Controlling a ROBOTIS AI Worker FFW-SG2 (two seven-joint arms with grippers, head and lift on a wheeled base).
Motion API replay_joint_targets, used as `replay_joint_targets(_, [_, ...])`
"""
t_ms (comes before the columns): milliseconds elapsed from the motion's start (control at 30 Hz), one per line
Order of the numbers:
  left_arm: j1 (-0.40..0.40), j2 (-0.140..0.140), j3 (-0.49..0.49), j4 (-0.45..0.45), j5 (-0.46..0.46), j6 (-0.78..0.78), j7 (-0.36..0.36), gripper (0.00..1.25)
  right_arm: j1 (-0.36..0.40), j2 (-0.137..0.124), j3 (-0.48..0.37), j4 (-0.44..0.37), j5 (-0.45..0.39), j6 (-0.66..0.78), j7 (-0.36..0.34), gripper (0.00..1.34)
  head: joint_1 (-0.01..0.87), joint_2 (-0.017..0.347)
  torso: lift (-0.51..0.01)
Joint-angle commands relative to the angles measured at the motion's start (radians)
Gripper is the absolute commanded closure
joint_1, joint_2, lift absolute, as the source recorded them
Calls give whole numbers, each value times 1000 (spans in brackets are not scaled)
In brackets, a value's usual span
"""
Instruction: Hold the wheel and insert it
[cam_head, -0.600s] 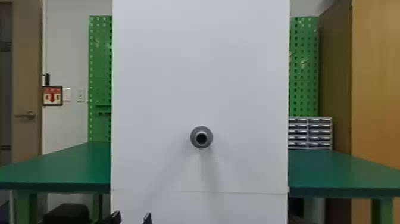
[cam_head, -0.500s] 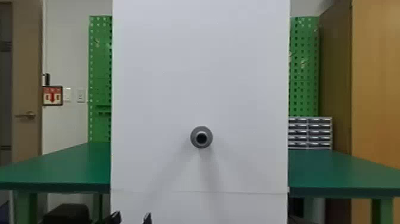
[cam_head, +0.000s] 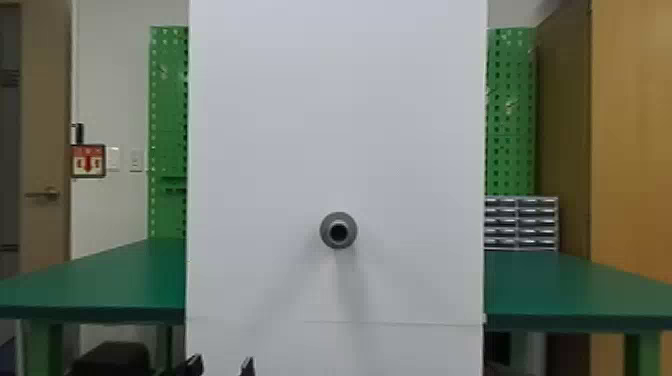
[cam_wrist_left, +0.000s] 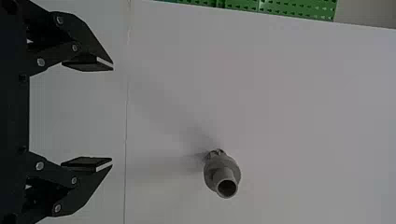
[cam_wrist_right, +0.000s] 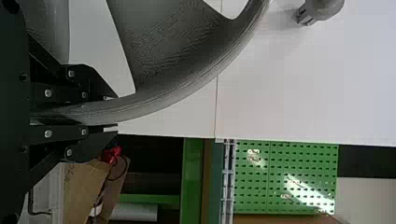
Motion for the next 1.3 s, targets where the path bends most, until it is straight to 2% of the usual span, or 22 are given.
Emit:
replay_joint_targets(0, [0, 0, 0, 0, 0, 0, 0, 518, 1, 1, 0, 3, 0, 0, 0, 1058, 5, 75, -482])
replay_joint_targets(733, [0, 0, -3, 2, -2, 0, 0, 516, 3, 0, -8, 1, -29, 3, 0, 1058, 5, 75, -482])
replay_joint_targets(1033, [3, 0, -3, 2, 0, 2, 0, 516, -12, -6, -26, -100, -35, 150, 0, 1058, 5, 75, -482])
replay_joint_targets(1267, [3, 0, -2, 2, 1, 6, 0, 518, -40, 9, -57, -206, -37, 302, 0, 1058, 5, 75, -482])
